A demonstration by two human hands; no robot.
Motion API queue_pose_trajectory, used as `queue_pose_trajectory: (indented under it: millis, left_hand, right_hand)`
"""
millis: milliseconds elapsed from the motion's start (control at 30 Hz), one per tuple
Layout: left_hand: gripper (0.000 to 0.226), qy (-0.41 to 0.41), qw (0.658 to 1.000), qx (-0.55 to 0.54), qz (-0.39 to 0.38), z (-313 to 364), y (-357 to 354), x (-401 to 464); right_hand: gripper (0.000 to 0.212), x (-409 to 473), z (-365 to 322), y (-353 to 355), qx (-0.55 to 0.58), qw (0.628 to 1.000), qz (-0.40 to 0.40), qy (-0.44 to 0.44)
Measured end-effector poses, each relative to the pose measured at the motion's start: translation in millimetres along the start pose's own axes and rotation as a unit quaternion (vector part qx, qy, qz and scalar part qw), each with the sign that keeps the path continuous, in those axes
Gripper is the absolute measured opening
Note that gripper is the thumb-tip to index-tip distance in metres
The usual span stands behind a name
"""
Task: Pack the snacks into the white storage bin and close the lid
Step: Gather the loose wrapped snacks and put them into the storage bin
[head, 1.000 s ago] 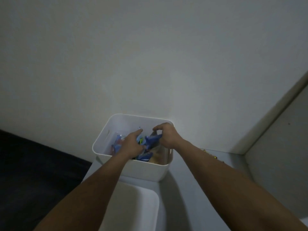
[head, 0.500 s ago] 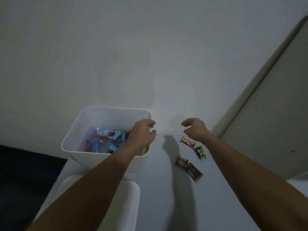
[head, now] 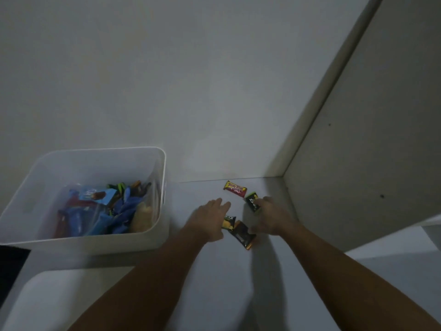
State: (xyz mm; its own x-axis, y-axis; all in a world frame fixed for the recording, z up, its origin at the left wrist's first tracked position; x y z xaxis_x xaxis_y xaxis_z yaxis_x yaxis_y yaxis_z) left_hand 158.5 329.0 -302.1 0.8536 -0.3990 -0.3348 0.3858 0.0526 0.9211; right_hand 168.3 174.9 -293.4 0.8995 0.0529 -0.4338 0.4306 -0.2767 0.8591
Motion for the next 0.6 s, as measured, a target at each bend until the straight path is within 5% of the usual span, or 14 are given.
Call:
queue_pose_trajectory:
  millis: [133,233,400,600]
  left_hand:
    - [0.110,-0.013,0.997,0.078,0.010,5,-19,25]
    - [0.113,-0.054,0.989,0.132,0.050,11,-25,37]
    - [0.099,-0.046,0.978,0.193,0.070,11,-26,67]
    - [0.118,-0.027,0.981,0.186,0.036,-6,-29,110]
  right_hand:
    - [0.129,13,-5,-33,-0.035,0.998,-0.036,0.033]
    - [0.132,25,-7,-49,-0.085,0.994,-0.038,0.063]
    - [0.084,44,-3,-52,-0.112,0.991,0.002,0.077]
    - [0.048,61,6,-35,-0.078,0.991,0.080,0.076]
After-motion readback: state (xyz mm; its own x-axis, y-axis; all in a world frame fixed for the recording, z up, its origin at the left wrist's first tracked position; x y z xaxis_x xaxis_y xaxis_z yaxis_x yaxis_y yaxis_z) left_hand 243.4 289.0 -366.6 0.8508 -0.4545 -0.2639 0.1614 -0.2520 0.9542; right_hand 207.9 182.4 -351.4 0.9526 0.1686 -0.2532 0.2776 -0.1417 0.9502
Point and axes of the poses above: each hand's wrist, its own x-axis towards the middle knuckle, its own y-axis out of the back of the hand, z = x × y, the point moved 10 cm from there along x, towards the middle knuckle, and after that the axes turned 1 degree about -x, right-handed, at the moved point
